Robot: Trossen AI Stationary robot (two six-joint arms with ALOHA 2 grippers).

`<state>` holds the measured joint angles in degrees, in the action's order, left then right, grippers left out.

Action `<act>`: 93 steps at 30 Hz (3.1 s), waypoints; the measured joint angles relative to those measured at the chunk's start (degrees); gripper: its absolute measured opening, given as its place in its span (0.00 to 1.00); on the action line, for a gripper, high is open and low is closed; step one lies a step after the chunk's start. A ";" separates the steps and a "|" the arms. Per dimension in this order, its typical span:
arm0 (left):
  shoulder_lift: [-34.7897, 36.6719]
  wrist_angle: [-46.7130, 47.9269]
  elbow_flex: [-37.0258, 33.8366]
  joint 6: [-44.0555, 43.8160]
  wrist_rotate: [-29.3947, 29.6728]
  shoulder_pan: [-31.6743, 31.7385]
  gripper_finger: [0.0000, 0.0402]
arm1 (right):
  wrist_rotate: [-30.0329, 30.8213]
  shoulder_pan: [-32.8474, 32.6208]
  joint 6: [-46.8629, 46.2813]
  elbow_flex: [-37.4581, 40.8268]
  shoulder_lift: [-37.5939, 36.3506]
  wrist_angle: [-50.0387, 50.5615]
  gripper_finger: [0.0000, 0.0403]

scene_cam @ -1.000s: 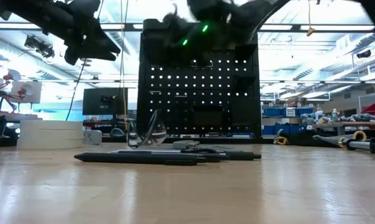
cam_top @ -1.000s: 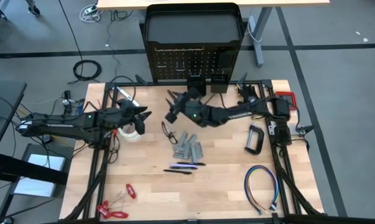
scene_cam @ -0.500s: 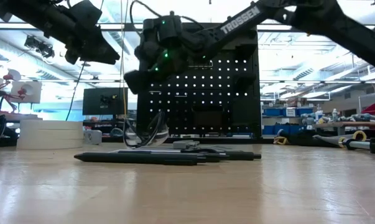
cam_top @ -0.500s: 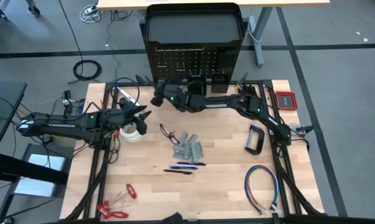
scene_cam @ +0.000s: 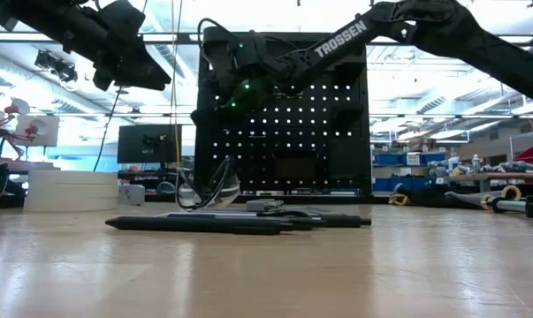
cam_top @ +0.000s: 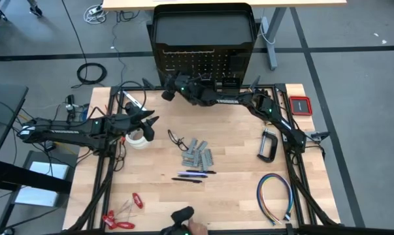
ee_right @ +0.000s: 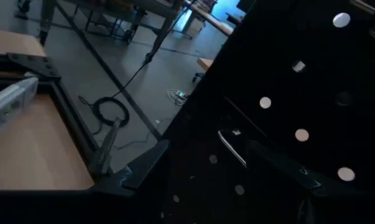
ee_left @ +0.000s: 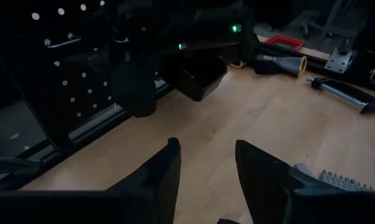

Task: Hang tools onto peg board
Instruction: Adjust the binder clip on the peg board

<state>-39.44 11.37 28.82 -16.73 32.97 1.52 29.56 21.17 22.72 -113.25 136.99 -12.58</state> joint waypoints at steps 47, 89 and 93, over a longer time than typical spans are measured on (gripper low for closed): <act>-0.02 -4.67 0.00 4.31 0.04 0.00 0.39 | -10.18 1.44 8.39 -0.46 -0.31 5.70 0.53; -0.11 -4.63 0.00 4.52 2.40 0.00 0.39 | -5.40 3.58 31.78 -3.00 -0.17 8.37 0.19; -0.11 -4.63 0.00 4.51 2.40 0.00 0.39 | -5.19 3.59 32.52 -3.00 -0.17 8.55 0.27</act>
<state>-39.55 6.74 28.82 -12.23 35.37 1.52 24.37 24.76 55.24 -116.25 136.81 -4.03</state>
